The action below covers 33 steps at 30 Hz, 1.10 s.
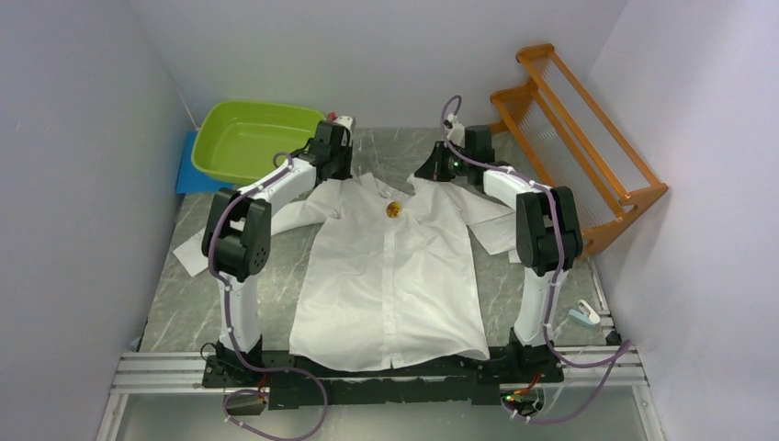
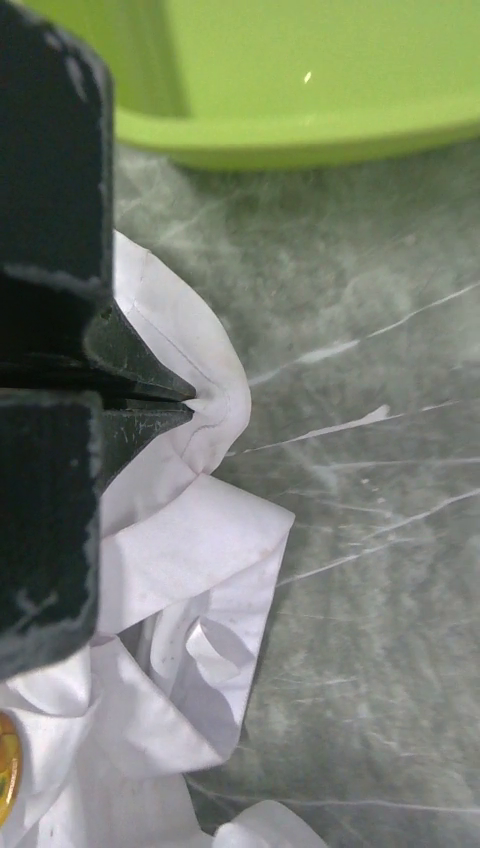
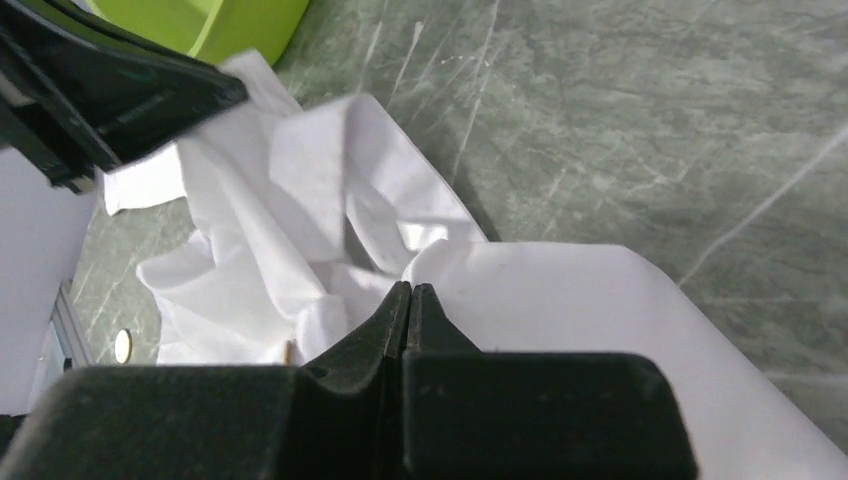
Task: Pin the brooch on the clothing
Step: Flatten out the clothes at the center of the board.
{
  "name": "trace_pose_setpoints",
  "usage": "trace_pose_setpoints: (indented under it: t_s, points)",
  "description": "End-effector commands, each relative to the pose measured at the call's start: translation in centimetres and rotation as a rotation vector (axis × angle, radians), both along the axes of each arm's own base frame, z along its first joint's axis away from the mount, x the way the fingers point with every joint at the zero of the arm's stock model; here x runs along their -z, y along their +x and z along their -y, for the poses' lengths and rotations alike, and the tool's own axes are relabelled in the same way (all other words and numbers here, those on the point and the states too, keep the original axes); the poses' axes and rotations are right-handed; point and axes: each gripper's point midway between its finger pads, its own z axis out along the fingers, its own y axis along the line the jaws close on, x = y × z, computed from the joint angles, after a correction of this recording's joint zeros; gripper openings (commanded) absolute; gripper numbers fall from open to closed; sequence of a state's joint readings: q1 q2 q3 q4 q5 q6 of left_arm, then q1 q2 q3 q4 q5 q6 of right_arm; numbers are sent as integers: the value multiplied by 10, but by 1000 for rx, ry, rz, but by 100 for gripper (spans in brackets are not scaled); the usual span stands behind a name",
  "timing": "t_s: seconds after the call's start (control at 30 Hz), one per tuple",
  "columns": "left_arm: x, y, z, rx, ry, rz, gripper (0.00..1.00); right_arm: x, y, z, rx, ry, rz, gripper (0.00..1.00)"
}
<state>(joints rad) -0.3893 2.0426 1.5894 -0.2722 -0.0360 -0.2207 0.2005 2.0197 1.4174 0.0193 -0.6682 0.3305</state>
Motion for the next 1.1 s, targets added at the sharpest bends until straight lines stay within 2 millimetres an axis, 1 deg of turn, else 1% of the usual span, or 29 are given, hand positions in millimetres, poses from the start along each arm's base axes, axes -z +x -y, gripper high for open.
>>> trace_pose_setpoints:
  t_s: [0.0, 0.1, 0.2, 0.37, 0.4, 0.43, 0.47, 0.5, 0.53, 0.57, 0.6, 0.63, 0.67, 0.7, 0.73, 0.77, 0.8, 0.83, 0.87, 1.0, 1.07]
  points:
    - [-75, 27, -19, -87, 23, 250, 3, -53, 18, 16, 75, 50, 208, 0]
    - [-77, 33, -28, -121, 49, 265, 3, -61, 24, 25, 106, 83, 238, 0]
    - [-75, 35, -34, -148, 64, 278, 3, -66, 30, 28, 109, 146, 252, 0]
    - [-69, 40, -36, -152, 78, 296, 3, -69, 45, 34, 117, 239, 258, 0]
    - [-67, 40, -38, -159, 85, 293, 4, -69, 48, 36, 125, 246, 260, 2]
    - [-66, 41, -40, -166, 92, 289, 11, -69, 52, 38, 135, 238, 265, 6]
    - [-66, 40, -41, -171, 96, 285, 21, -66, 57, 42, 159, 218, 268, 15]
    - [-68, 39, -42, -173, 94, 285, 35, -65, 60, 46, 183, 194, 274, 23]
    - [-72, 37, -41, -167, 86, 287, 53, -65, 62, 50, 207, 166, 283, 37]
    - [-78, 33, -41, -163, 74, 290, 71, -65, 63, 57, 243, 135, 294, 48]
    - [-88, 28, -40, -157, 54, 300, 81, -66, 63, 64, 281, 106, 306, 56]
    - [-96, 23, -39, -153, 36, 304, 87, -69, 62, 73, 327, 76, 327, 61]
    - [-101, 16, -38, -147, 16, 299, 90, -73, 59, 80, 364, 50, 342, 68]
    - [-108, 8, -37, -142, -12, 298, 91, -73, 54, 85, 384, 29, 347, 71]
    - [-106, -2, -35, -135, -42, 278, 92, -72, 45, 88, 389, 17, 347, 72]
    - [-108, -12, -33, -124, -71, 263, 92, -78, 40, 88, 390, 14, 358, 72]
    - [-107, -24, -32, -117, -97, 240, 92, -73, 30, 89, 392, 1, 333, 72]
    - [-102, -35, -31, -114, -120, 210, 91, -75, 22, 90, 396, -7, 327, 72]
    - [-98, -46, -31, -111, -141, 181, 90, -71, 14, 91, 399, -18, 311, 72]
    - [-68, -95, -33, -102, -188, 37, 87, -53, -22, 93, 390, -44, 256, 71]
    - [-53, -121, -29, -63, -224, -36, 84, -41, -40, 92, 373, -63, 215, 70]
